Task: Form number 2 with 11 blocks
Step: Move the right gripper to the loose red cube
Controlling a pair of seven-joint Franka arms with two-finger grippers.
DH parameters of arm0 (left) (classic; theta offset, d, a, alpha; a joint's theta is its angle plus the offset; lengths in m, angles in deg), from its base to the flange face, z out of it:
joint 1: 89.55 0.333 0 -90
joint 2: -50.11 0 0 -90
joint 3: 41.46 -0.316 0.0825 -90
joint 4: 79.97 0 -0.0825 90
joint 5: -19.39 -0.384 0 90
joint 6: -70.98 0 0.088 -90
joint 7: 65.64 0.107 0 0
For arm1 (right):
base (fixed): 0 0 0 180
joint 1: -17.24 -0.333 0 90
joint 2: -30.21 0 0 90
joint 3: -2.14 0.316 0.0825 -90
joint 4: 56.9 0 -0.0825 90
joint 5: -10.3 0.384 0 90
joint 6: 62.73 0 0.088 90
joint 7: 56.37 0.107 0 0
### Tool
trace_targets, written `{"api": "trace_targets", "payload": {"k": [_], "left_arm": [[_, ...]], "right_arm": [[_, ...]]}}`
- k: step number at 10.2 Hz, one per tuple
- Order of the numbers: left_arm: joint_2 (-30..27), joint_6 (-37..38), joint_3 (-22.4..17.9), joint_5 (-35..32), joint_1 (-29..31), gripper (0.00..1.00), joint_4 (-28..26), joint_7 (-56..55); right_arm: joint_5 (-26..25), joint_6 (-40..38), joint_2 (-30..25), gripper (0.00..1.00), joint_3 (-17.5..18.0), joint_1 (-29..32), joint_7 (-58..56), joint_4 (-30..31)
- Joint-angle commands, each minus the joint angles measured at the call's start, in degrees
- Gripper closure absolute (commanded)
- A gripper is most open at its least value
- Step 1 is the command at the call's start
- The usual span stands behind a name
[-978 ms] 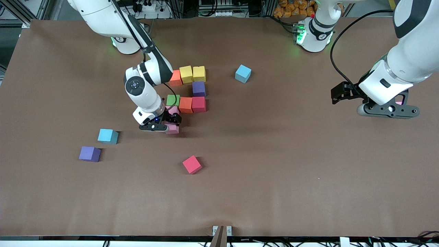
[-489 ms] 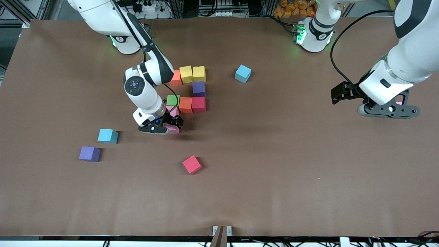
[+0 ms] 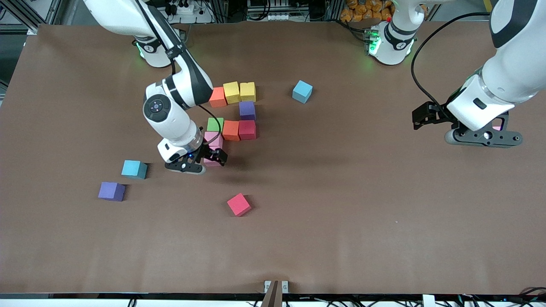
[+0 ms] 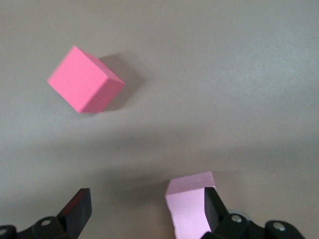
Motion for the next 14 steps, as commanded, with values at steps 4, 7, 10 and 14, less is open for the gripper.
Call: {"api": "trace_targets", "payload": {"k": [4, 7, 10, 14], "left_arm": [[-0.3, 0.0, 0.0, 0.7, 0.0, 0.00, 0.0, -1.1], [-0.2, 0.0, 0.0, 0.7, 0.0, 0.00, 0.1, -1.1], [-0.3, 0.0, 0.0, 0.7, -0.1, 0.00, 0.1, -1.1], [-0.3, 0.0, 0.0, 0.7, 0.0, 0.00, 0.1, -1.1]], "right_arm": [[-0.8, -1.5, 12.1, 0.00, 0.6, 0.5, 23.3, -16.9], [-1.1, -7.5, 21.1, 0.00, -1.6, 0.3, 31.9, -30.7], [-1.4, -7.3, 29.3, 0.00, -3.5, 0.3, 37.7, -39.4], [-1.3, -6.1, 33.6, 0.00, -4.3, -0.8, 40.3, -43.7]]}}
